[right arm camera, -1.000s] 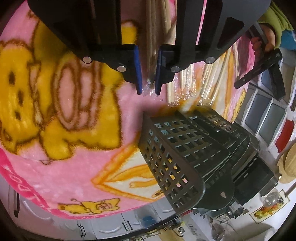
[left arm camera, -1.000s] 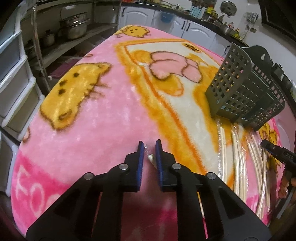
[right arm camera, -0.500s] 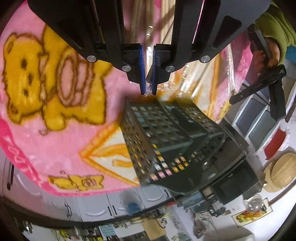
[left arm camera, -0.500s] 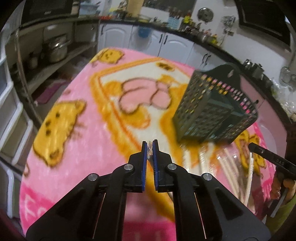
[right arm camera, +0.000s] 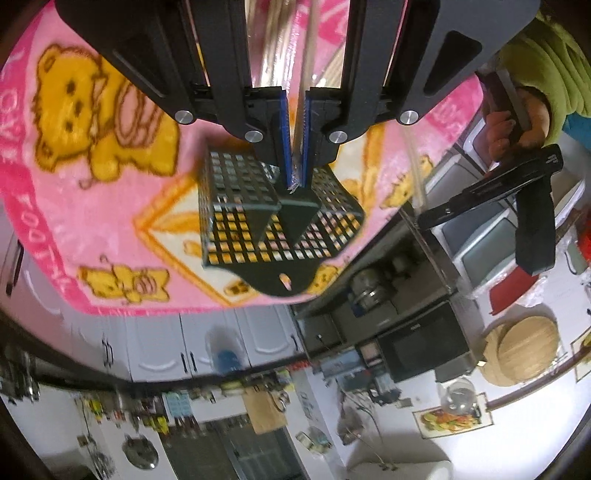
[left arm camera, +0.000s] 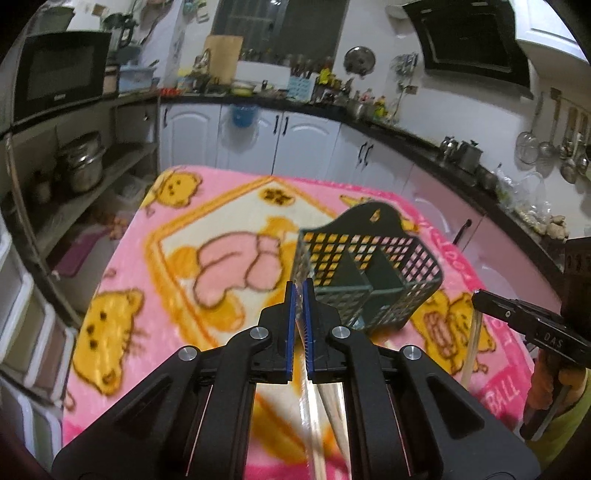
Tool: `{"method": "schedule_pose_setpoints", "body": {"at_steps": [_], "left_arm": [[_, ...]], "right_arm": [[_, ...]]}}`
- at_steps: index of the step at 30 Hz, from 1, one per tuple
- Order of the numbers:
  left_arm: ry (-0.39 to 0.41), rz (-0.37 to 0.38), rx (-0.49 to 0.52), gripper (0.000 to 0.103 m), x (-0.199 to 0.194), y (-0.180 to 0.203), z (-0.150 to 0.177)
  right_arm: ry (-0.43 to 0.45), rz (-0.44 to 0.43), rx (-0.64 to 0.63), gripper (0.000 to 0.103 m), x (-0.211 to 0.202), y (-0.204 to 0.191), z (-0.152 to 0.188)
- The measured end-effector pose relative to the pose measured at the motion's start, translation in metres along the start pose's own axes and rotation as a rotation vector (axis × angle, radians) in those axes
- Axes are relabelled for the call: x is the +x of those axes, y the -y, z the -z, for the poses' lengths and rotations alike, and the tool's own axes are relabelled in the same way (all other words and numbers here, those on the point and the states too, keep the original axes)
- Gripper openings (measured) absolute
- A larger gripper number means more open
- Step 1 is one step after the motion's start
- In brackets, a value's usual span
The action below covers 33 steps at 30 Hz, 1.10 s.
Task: Organize utensils
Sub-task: 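Lift the held chopstick with the left tool over the green caddy while the right tool carries its own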
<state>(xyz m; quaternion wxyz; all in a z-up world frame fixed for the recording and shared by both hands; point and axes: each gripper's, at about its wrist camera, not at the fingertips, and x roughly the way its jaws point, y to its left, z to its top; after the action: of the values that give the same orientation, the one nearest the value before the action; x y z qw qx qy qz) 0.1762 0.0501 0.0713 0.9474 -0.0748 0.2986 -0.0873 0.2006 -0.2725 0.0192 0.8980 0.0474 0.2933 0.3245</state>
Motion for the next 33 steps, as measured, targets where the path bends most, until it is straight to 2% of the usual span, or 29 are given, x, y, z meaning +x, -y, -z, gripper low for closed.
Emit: {"method": "schedule_pose_setpoints", "body": {"at_steps": [9,20,27,33], "left_arm": [[0.073,0.049,0.047,0.002,-0.019,0.023,-0.028],[0.202,0.106,0.081,0.001,-0.045,0.048,-0.079],[0.289,0.115,0.105,0.001,-0.054,0.065,-0.115],[0.311,0.103,0.109,0.001,-0.043,0.071,-0.134]], "right_arm": [[0.079,-0.012,-0.035,0.006,-0.014,-0.014,-0.024],[0.204,-0.006,-0.068,0.006,-0.034,-0.021,-0.066],[0.295,0.015,-0.107,0.006,-0.047,-0.027,-0.100],[0.368,0.053,-0.122,0.006,-0.047,-0.021,-0.129]]}}
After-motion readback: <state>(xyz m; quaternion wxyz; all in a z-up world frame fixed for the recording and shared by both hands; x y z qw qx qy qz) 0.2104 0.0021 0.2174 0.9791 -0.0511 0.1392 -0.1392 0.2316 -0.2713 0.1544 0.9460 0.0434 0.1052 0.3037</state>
